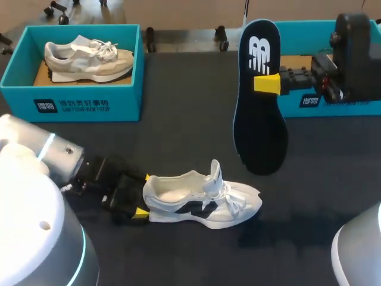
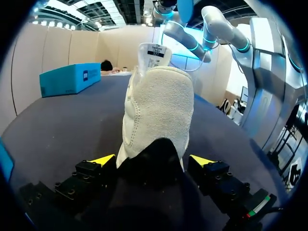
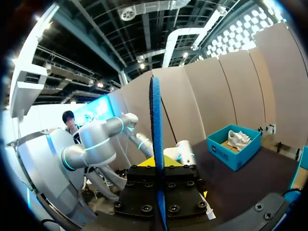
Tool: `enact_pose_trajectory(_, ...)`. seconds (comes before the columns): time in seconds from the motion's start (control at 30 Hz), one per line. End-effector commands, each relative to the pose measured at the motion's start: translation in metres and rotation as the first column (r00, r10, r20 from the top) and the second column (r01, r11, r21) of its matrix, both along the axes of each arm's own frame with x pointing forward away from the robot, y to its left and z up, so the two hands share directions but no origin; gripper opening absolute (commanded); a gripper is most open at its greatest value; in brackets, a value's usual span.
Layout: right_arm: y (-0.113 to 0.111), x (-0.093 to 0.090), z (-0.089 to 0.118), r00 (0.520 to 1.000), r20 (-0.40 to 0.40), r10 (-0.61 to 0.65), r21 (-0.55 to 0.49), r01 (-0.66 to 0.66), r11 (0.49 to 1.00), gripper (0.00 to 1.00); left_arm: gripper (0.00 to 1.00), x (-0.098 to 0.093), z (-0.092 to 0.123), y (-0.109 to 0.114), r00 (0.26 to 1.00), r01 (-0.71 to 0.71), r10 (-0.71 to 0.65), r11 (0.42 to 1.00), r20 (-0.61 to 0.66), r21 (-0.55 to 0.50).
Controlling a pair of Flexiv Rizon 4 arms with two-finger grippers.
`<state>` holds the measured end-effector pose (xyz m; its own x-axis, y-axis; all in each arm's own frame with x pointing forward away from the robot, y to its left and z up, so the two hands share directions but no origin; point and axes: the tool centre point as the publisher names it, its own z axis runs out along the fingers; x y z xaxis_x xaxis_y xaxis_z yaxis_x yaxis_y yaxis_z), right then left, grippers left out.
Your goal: Take the shoe out of the shoebox, open the shoe tongue, remove and reinsert the insole, then place the shoe into the shoebox
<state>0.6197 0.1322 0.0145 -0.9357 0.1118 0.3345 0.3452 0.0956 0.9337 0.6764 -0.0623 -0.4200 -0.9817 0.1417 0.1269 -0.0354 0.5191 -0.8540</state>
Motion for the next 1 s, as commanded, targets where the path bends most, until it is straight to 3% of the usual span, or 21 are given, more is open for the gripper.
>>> enact_pose_trajectory(0.03, 0.002, 0.001, 0.000, 1.000, -0.002, 0.000, -0.002, 0.000, 1.000, 0.00, 1.00, -0.004, 0.022, 0.016, 0.999, 0.021, -0.025, 0.990, 0.025, 0.143)
enact_pose_trajectory(0.13, 0.002, 0.001, 0.000, 1.000, -0.002, 0.000, -0.002, 0.000, 1.000, 0.00, 1.00, -0.003, 0.025, 0.024, 0.999, 0.008, -0.019, 0.960, 0.034, 0.278)
enact_pose_trajectory(0.2, 0.002, 0.001, 0.000, 1.000, -0.002, 0.000, -0.002, 0.000, 1.000, 0.00, 1.00, 0.000, 0.027, 0.030, 0.985, -0.045, -0.025, 0.914, 0.169, 0.402)
enact_pose_trajectory(0.6, 0.002, 0.001, 0.000, 1.000, -0.002, 0.000, -0.002, 0.000, 1.000, 0.00, 1.00, -0.001, 0.028, 0.028, 0.990, -0.025, -0.030, 0.919, 0.134, 0.393)
enact_pose_trajectory(0.87, 0.002, 0.001, 0.000, 1.000, -0.002, 0.000, -0.002, 0.000, 1.000, 0.00, 1.00, 0.001, 0.042, 0.025, 0.984, -0.025, -0.077, 0.836, 0.162, 0.548)
enact_pose_trajectory(1.0, 0.002, 0.001, 0.000, 1.000, -0.002, 0.000, -0.002, 0.000, 1.000, 0.00, 1.00, 0.000, 0.047, 0.022, 0.988, -0.028, -0.079, 0.751, 0.131, 0.660)
